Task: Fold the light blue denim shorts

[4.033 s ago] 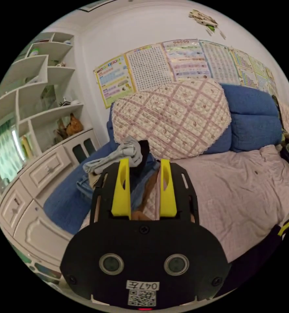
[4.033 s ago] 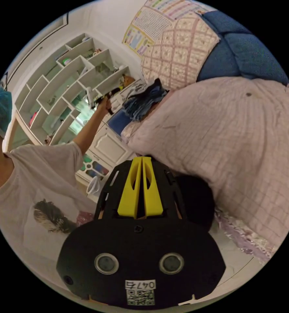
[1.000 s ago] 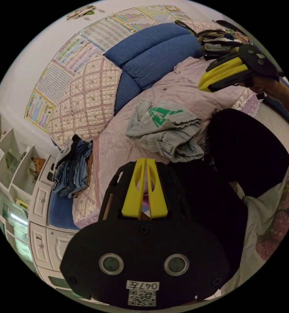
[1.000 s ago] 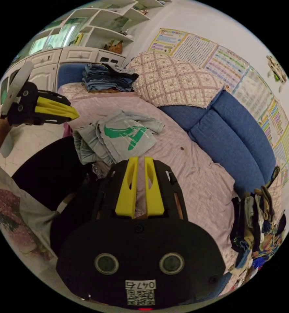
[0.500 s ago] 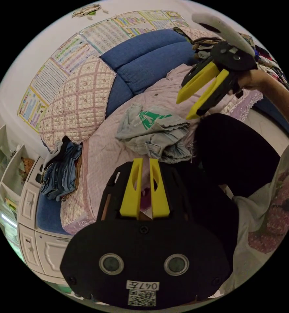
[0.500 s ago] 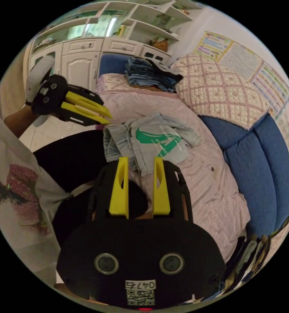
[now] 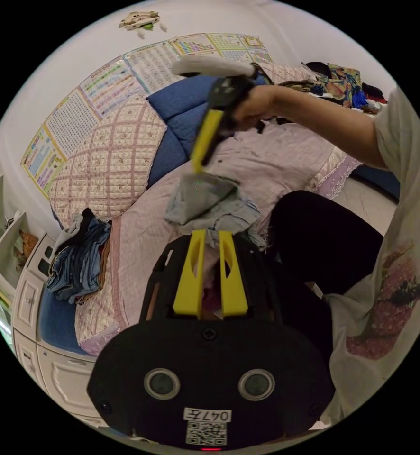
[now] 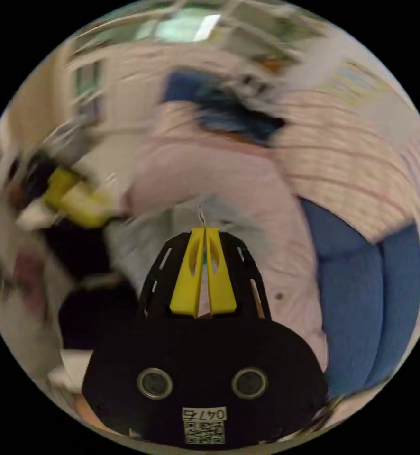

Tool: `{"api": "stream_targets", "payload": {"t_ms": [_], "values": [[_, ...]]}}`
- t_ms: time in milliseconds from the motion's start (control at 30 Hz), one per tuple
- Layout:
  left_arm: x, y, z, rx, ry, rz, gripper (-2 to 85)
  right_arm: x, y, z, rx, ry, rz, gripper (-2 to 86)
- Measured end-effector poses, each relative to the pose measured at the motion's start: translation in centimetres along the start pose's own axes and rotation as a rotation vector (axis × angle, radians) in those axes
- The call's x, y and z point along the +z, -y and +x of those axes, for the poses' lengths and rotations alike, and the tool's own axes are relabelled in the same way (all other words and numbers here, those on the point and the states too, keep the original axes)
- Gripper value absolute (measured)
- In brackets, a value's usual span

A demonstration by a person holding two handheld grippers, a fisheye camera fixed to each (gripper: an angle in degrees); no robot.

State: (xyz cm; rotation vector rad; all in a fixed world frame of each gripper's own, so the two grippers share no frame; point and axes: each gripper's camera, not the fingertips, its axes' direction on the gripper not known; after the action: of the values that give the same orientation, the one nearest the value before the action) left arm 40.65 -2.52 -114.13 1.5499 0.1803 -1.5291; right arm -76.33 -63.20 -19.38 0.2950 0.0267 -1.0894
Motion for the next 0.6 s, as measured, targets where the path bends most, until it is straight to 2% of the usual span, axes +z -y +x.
{"api": "stream_targets", "payload": {"t_ms": [67,133,200,333,400,500,600], "values": [[-0.9,1.7,-0.1,-0.006,0.008,0.003,5.9,-0.9,-1.1,4.5,0.302,-0.196,0.103,3.2],[-2.0,3.4,-0.2,-0.007,0.005,0.006,6.4,-2.5,-4.4,6.2,0.393,-0.121,0.266,8.8],[-3.4,5.6,-0.5,-0.007,-0.019,0.024,7.1,-2.7,-9.5,6.5,0.426,0.041,0.354,8.0],[-4.6,10.5,-0.4,0.045,-0.059,0.044,8.5,1.2,-15.7,5.3,0.403,0.104,0.119,6.8],[-4.6,14.8,0.3,0.108,-0.047,0.038,9.7,3.5,-19.6,4.8,0.429,0.256,0.037,6.6],[-5.7,20.3,0.0,0.137,-0.030,0.063,11.4,6.5,-22.8,4.2,0.464,0.470,-0.030,6.7],[-7.6,25.1,-2.5,0.102,-0.064,0.087,12.2,8.7,-24.2,4.2,0.501,0.527,-0.059,6.7]]}}
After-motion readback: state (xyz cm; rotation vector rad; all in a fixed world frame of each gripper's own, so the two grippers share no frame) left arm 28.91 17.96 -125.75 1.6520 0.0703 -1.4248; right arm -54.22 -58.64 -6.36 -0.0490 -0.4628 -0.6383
